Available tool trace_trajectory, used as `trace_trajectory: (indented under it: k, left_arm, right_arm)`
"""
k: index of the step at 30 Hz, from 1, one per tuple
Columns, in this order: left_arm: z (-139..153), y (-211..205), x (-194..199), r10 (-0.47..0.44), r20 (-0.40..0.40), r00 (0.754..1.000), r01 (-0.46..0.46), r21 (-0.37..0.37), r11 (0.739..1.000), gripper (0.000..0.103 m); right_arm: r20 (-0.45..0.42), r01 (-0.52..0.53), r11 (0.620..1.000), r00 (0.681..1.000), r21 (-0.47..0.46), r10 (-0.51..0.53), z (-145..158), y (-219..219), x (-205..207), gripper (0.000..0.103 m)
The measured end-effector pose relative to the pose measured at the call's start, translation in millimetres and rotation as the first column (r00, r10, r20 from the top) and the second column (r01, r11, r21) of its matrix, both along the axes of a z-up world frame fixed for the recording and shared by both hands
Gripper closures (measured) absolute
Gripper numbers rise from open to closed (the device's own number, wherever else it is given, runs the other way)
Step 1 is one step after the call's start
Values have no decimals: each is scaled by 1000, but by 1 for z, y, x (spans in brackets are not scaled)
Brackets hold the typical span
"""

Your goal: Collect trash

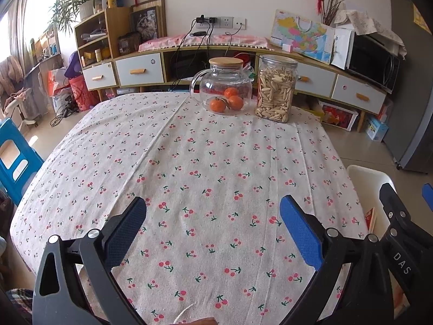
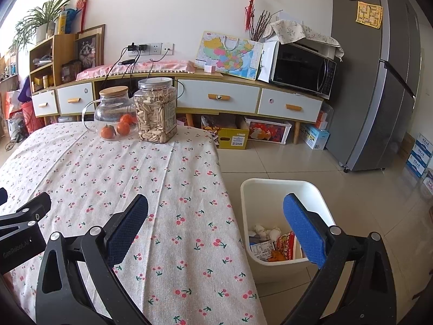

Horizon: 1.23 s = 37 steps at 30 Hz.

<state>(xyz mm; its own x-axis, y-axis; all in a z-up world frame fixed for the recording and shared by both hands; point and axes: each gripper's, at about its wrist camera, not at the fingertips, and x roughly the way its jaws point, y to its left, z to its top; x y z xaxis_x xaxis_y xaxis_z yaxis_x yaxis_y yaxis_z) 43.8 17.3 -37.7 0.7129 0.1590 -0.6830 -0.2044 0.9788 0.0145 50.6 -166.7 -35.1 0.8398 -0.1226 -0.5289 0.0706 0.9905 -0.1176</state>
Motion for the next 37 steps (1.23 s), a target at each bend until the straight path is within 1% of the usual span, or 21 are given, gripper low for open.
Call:
trace_trajectory:
  k: [12,24,26,30,34,37]
  left_arm:
    - [-1,0,1,-1,2,1000,1,8,1000,7]
    - [-1,-5,-4,-47,40,998,47,9,999,8]
    - [-2,-5,-3,-57,36,998,58,-4,998,9]
    - [-5,-6,0,-59,23,998,59,0,998,9]
    - [-8,-2,4,-32,-17,999,32,-18,999,8]
    - [-12,3,6,-12,-29,1000,12,-28,1000,7]
  right_arm:
    - [-10,-2,1000,1000,-2,2,-2,0,1,7]
    - [-24,-3,1000,1000,-2,3,-5,0,2,7]
    - [-27,-2,1000,1000,2,2,-5,0,3,7]
    - [-30,-3,1000,1000,0,3,-6,0,4,7]
    - [-39,-3,1000,999,3,3,-7,3,7,7]
    - [-42,-3,1000,999,2,3,-8,3,8,7]
